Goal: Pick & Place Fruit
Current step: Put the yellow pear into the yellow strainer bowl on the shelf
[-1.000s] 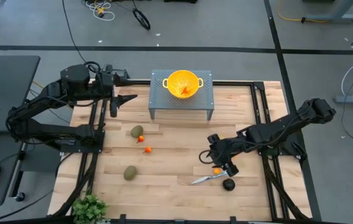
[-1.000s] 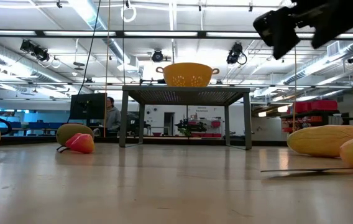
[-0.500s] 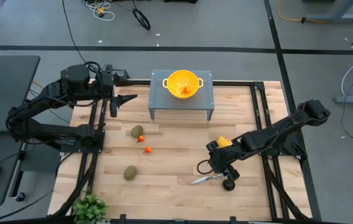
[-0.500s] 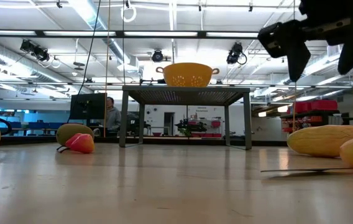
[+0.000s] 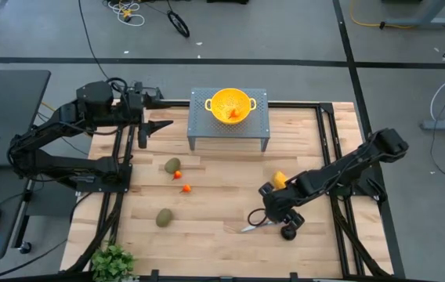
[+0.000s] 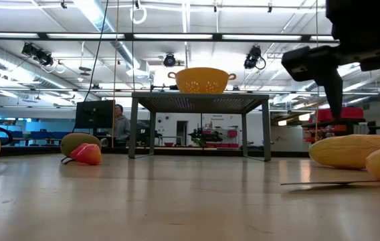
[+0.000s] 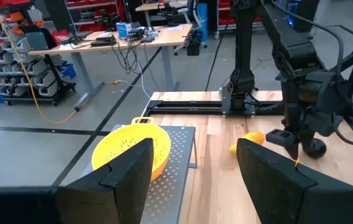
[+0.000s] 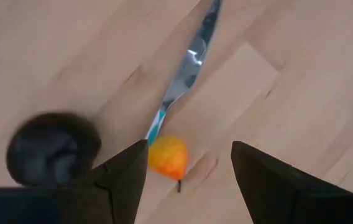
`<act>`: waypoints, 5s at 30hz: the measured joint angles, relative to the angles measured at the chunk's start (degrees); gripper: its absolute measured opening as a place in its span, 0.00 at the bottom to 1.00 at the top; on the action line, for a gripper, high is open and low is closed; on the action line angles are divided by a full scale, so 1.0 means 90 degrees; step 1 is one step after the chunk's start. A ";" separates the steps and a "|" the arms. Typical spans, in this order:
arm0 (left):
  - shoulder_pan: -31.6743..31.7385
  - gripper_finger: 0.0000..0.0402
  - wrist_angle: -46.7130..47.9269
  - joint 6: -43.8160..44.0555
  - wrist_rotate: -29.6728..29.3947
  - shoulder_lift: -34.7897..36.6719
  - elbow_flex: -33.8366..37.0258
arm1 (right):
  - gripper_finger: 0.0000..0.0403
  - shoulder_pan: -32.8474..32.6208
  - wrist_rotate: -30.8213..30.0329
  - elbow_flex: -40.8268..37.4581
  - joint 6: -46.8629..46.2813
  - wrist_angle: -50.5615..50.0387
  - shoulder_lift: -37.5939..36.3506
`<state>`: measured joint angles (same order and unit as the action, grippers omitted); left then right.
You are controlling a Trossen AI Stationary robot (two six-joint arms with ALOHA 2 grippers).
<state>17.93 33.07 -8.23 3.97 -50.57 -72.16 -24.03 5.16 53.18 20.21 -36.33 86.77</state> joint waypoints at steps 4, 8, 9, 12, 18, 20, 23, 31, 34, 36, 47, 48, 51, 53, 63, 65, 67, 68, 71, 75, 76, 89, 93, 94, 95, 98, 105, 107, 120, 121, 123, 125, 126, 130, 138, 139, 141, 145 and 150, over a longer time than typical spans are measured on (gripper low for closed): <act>0.0000 0.60 0.0001 -0.0012 0.0007 0.0000 0.0002 | 0.60 0.0002 0.0001 0.0001 0.0707 -0.0185 0.0100; -0.0002 0.60 0.0001 -0.0017 0.0007 0.0000 0.0004 | 0.60 0.0000 0.0001 0.0001 0.1294 -0.0451 0.0230; 0.0000 0.60 0.0000 -0.0027 0.0006 0.0000 0.0005 | 0.60 0.0000 -0.0003 0.0000 0.1420 -0.0477 0.0267; 0.0000 0.60 0.0001 -0.0096 0.0002 0.0000 0.0005 | 0.60 0.0000 -0.0006 0.0001 0.1657 -0.0460 0.0345; -0.0001 0.60 0.0001 -0.0123 -0.0005 0.0000 0.0007 | 0.60 0.0000 -0.0011 0.0001 0.1709 -0.0178 0.0470; 0.0000 0.60 -0.0001 -0.0123 -0.0005 0.0000 0.0007 | 0.60 0.0000 -0.0009 0.0001 0.1707 -0.0128 0.0548; 0.0000 0.60 0.0001 -0.0145 -0.0005 0.0000 0.0007 | 0.60 0.0000 -0.0010 0.0001 0.1712 -0.0081 0.0698; -0.0001 0.60 0.0001 -0.0235 -0.0005 0.0000 0.0006 | 0.60 0.0000 0.0003 0.0001 0.1806 0.0016 0.0861; -0.0001 0.60 0.0001 -0.0235 -0.0005 0.0000 0.0006 | 0.60 0.0000 0.0006 0.0001 0.1806 0.0111 0.0861; 0.0000 0.60 0.0001 -0.0235 -0.0005 0.0000 0.0007 | 0.60 0.0000 0.0006 0.0001 0.1806 0.0112 0.0861; 0.0000 0.60 0.0001 -0.0233 -0.0005 0.0000 0.0005 | 0.60 0.0010 0.0028 -0.0186 0.1648 0.0289 0.0861; -0.0002 0.60 0.0001 -0.0235 -0.0005 0.0000 0.0007 | 0.60 0.0010 0.0028 -0.0186 0.1639 0.0321 0.0861; -0.0002 0.60 0.0001 -0.0233 -0.0005 0.0000 0.0006 | 0.60 0.0012 0.0003 -0.0186 0.1639 0.0426 0.0861; 0.0000 0.60 0.0001 -0.0221 -0.0002 0.0000 0.0006 | 0.60 0.0012 -0.0006 -0.0188 0.1639 0.0427 0.0861; 0.0000 0.60 0.0000 -0.0208 -0.0002 0.0000 0.0006 | 0.60 0.0053 -0.0063 -0.0504 0.1343 0.0737 0.0861; 0.0000 0.60 0.0001 -0.0208 -0.0002 0.0000 0.0005 | 0.58 0.0053 -0.0094 -0.0504 0.1348 0.0786 0.0861; 0.0000 0.60 0.0001 -0.0206 -0.0002 0.0000 0.0005 | 0.57 0.0053 -0.0133 -0.0504 0.1327 0.0801 0.0861; -0.0002 0.60 0.0001 -0.0208 -0.0002 0.0000 0.0005 | 0.56 0.0053 -0.0132 -0.0504 0.1326 0.0801 0.0861; 0.0000 0.60 0.0000 -0.0208 -0.0002 0.0000 0.0005 | 0.53 0.0053 -0.0125 -0.0504 0.1326 0.0798 0.0861; 0.0000 0.60 0.0001 -0.0206 -0.0002 0.0000 0.0005 | 0.49 0.0053 -0.0118 -0.0504 0.1327 0.0789 0.0861; 0.0000 0.60 0.0001 -0.0206 -0.0002 0.0000 0.0005 | 0.48 0.0053 -0.0118 -0.0504 0.1326 0.0789 0.0861; 0.0000 0.60 0.0001 -0.0177 -0.0002 0.0000 0.0005 | 0.38 0.0053 -0.0116 -0.0504 0.1328 0.0789 0.0861; -0.0001 0.60 0.0001 -0.0157 -0.0001 0.0000 0.0005 | 0.38 0.0053 -0.0116 -0.0504 0.1328 0.0789 0.0861; 0.0000 0.60 0.0001 -0.0157 -0.0002 0.0000 0.0005 | 0.38 0.0053 -0.0116 -0.0504 0.1328 0.0789 0.0861; 0.0000 0.60 0.0001 -0.0157 -0.0002 0.0000 0.0005 | 0.37 0.0053 -0.0116 -0.0504 0.1328 0.0789 0.0861; -0.0002 0.60 0.0001 -0.0157 -0.0002 0.0000 0.0005 | 0.37 0.0053 -0.0116 -0.0504 0.1328 0.0789 0.0861; -0.0001 0.60 0.0001 -0.0167 -0.0002 0.0000 0.0005 | 0.37 0.0053 -0.0116 -0.0497 0.1328 0.0774 0.0861; 0.0000 0.60 0.0001 -0.0167 0.0000 0.0000 0.0005 | 0.37 0.0053 -0.0116 -0.0435 0.1328 0.0686 0.0861; -0.0002 0.60 0.0001 -0.0236 0.0019 0.0001 0.0005 | 0.37 0.0056 -0.0451 -0.0092 0.0949 0.0450 0.0197; 0.0000 0.60 -0.0001 -0.0238 0.0022 0.0000 0.0005 | 0.37 0.0056 -0.0453 -0.0092 0.0947 0.0434 0.0153; -0.0001 0.60 0.0001 -0.0238 0.0028 0.0002 0.0005 | 0.37 0.0056 -0.0540 -0.0092 0.0859 0.0431 0.0105; 0.0000 0.60 0.0000 -0.0238 0.0048 0.0002 0.0005 | 0.37 0.0056 -0.0621 -0.0092 0.0775 0.0422 0.0090; 0.0000 0.60 -0.0001 -0.0237 0.0075 0.0002 0.0005 | 0.37 0.0056 -0.0621 -0.0092 0.0755 0.0427 0.0089; -0.0002 0.60 -0.0001 -0.0235 0.0143 0.0000 0.0005 | 0.37 0.0056 -0.0724 -0.0092 0.0756 0.0477 0.0089; 0.0000 0.60 -0.0006 -0.0200 0.0145 0.0002 0.0005 | 0.34 0.0319 -0.1289 0.0327 0.0701 0.0487 0.0087; 0.0000 0.60 -0.0006 -0.0170 0.0145 0.0000 0.0005 | 0.34 0.0381 -0.1363 0.0435 0.0718 0.0487 0.0087; 0.0000 0.60 -0.0006 -0.0132 0.0179 0.0000 0.0005 | 0.34 0.0507 -0.1404 0.0635 0.0826 0.0507 0.0084; -0.0002 0.60 -0.0006 -0.0126 0.0218 0.0001 0.0005 | 0.33 0.0731 -0.1611 0.0968 0.1018 0.0492 0.0084; 0.0000 0.60 -0.0006 -0.0115 0.0217 0.0001 0.0005 | 0.33 0.0965 -0.1694 0.1222 0.1041 0.0497 0.0084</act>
<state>17.93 33.01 -9.27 5.92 -50.56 -72.12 -15.35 -10.09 64.18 29.58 -31.86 87.53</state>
